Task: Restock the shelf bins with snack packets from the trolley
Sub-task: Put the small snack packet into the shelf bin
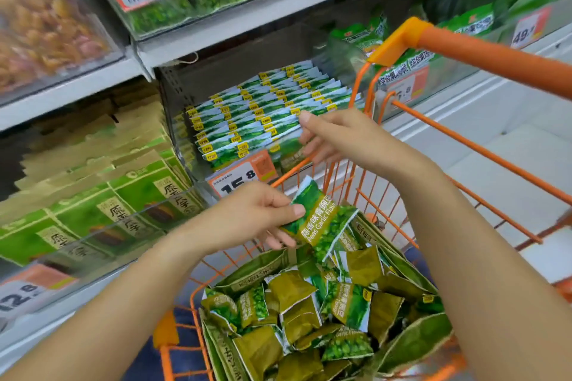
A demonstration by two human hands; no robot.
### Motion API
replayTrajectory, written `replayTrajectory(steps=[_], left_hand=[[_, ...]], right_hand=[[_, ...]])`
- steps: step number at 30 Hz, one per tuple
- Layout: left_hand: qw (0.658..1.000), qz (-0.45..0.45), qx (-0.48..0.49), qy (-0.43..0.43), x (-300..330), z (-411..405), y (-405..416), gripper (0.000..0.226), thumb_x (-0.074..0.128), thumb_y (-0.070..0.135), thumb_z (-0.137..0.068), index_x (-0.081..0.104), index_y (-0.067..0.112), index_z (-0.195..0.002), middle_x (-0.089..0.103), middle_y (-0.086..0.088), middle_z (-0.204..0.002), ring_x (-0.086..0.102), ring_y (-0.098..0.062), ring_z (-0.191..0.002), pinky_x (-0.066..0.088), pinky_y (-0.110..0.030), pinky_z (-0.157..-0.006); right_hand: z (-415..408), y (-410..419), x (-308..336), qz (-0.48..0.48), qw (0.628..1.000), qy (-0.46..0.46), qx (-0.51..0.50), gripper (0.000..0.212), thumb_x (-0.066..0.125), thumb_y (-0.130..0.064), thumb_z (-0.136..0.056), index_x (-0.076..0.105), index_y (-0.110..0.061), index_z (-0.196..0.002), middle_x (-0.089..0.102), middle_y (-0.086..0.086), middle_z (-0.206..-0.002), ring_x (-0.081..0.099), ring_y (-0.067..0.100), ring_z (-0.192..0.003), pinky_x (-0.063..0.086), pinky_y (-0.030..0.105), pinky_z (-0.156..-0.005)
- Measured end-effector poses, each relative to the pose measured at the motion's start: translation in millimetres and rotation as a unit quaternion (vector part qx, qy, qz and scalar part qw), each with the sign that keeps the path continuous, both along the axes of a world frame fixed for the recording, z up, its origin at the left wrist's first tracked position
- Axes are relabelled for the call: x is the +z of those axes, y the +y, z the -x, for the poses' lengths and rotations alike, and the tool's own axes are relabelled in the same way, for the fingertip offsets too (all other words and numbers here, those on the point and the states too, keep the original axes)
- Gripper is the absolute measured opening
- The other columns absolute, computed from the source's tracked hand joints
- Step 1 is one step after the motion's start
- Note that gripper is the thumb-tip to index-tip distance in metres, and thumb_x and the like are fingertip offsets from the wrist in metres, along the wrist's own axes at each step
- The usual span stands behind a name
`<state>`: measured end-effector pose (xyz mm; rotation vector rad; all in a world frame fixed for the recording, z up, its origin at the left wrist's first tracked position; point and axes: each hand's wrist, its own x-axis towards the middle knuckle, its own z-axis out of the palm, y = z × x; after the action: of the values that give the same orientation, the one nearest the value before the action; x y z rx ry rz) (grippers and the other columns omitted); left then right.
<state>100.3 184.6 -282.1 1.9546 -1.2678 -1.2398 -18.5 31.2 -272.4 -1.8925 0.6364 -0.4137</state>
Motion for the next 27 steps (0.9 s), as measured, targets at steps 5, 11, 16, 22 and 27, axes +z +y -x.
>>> replayTrajectory(steps=[5, 11, 16, 22, 27], left_hand=[[0.988, 0.089, 0.118, 0.052, 22, -11, 10, 0.033, 0.059, 0.022, -0.092, 0.059, -0.009, -0.079, 0.059, -0.009, -0.071, 0.073, -0.018, -0.069, 0.058, -0.021, -0.057], [0.981, 0.145, 0.124, -0.039, 16, -27, 15, 0.053, 0.069, 0.051, -0.080, 0.071, -0.001, -0.092, 0.064, -0.015, -0.082, 0.068, -0.034, -0.084, 0.058, -0.035, -0.077], [0.944, 0.206, 0.139, -0.217, 33, -46, 13, 0.048, 0.067, 0.063, -0.070, 0.072, 0.016, -0.077, 0.064, -0.011, -0.065, 0.051, -0.026, -0.060, 0.037, -0.036, -0.059], [0.969, 0.157, 0.147, -0.124, 59, -57, 7, 0.023, 0.063, 0.034, -0.089, 0.076, 0.018, -0.079, 0.072, 0.004, -0.072, 0.060, -0.004, -0.063, 0.042, -0.020, -0.057], [0.964, 0.176, 0.106, -0.169, 51, -62, 6, 0.042, 0.070, 0.048, -0.081, 0.073, 0.007, -0.086, 0.062, -0.026, -0.078, 0.048, -0.015, -0.069, 0.033, -0.031, -0.065]], right_hand=[[7, 12, 8, -0.076, 0.986, 0.077, 0.126, 0.067, 0.059, -0.066, -0.062, 0.068, -0.016, -0.106, 0.065, -0.009, -0.108, 0.067, 0.013, -0.093, 0.057, 0.027, -0.071], [-7, 17, -5, -0.009, 0.991, 0.031, 0.128, 0.037, 0.076, -0.032, -0.077, 0.070, -0.005, -0.100, 0.068, 0.001, -0.095, 0.069, 0.009, -0.070, 0.054, 0.021, -0.061], [-13, 28, -8, 0.024, 0.996, -0.018, 0.080, 0.064, 0.062, -0.064, -0.070, 0.067, -0.021, -0.117, 0.074, -0.006, -0.090, 0.067, 0.006, -0.090, 0.053, 0.036, -0.088], [-16, 31, -10, -0.040, 0.996, -0.066, 0.039, 0.054, 0.063, -0.041, -0.086, 0.056, -0.010, -0.129, 0.074, 0.007, -0.083, 0.071, 0.011, -0.080, 0.055, 0.041, -0.086], [-17, 31, -11, 0.007, 0.998, -0.056, 0.011, 0.042, 0.062, -0.038, -0.089, 0.062, -0.016, -0.124, 0.074, -0.001, -0.082, 0.070, 0.009, -0.080, 0.054, 0.036, -0.083]])
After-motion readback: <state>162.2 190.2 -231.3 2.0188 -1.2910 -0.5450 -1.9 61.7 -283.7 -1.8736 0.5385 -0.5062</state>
